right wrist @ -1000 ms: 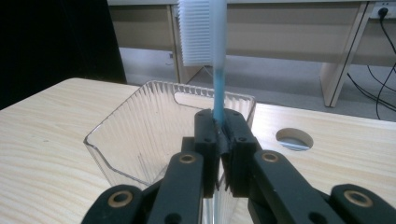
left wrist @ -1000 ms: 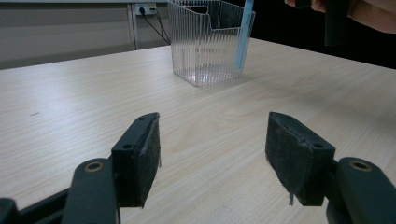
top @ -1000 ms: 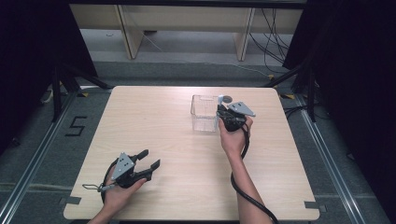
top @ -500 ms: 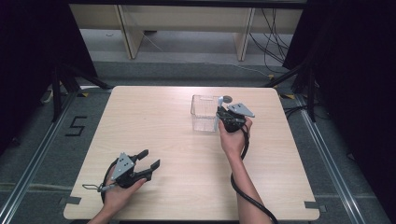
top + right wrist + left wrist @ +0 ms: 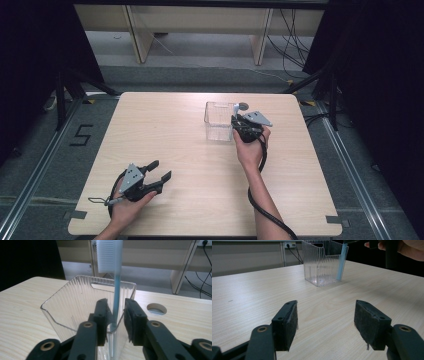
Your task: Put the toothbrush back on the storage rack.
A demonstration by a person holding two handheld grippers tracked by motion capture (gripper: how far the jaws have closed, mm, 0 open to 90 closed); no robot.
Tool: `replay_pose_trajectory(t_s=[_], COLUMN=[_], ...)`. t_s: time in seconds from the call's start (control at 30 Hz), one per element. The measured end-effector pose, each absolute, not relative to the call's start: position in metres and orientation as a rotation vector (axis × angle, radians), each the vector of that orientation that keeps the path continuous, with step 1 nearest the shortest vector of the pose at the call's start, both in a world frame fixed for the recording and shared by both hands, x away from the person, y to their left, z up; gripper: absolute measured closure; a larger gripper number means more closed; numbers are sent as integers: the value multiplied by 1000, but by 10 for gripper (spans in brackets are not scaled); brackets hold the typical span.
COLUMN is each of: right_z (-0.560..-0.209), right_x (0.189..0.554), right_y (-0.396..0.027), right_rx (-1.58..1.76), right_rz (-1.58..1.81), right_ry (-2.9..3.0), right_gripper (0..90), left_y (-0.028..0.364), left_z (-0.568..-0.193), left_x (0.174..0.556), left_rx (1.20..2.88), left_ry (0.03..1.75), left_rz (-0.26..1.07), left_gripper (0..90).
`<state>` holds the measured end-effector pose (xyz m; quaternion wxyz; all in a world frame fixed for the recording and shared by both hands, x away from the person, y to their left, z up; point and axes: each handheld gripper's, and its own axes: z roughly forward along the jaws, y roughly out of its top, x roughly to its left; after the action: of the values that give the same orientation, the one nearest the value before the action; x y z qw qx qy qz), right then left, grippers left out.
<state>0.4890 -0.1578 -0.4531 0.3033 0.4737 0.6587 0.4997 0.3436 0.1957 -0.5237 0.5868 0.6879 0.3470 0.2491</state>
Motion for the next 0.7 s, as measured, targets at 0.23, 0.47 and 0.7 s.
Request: replay_pose_trajectory(t_s=[0.23, 0.47, 0.7], right_z=[-451, -450, -447], right_x=[488, 481, 472], right_y=[-158, -159, -166], right_rx=[1237, 1272, 1258], right_rz=[1316, 1319, 1311], right_ry=[1755, 1768, 1809], right_gripper=[638, 590, 575], left_y=[196, 196, 196], left_z=[-524, -524, -524], left_x=[344, 344, 344], left_rx=[1605, 1604, 1603], left_ry=[807, 811, 811], left_rz=[582, 579, 581], left_gripper=[354, 354, 354])
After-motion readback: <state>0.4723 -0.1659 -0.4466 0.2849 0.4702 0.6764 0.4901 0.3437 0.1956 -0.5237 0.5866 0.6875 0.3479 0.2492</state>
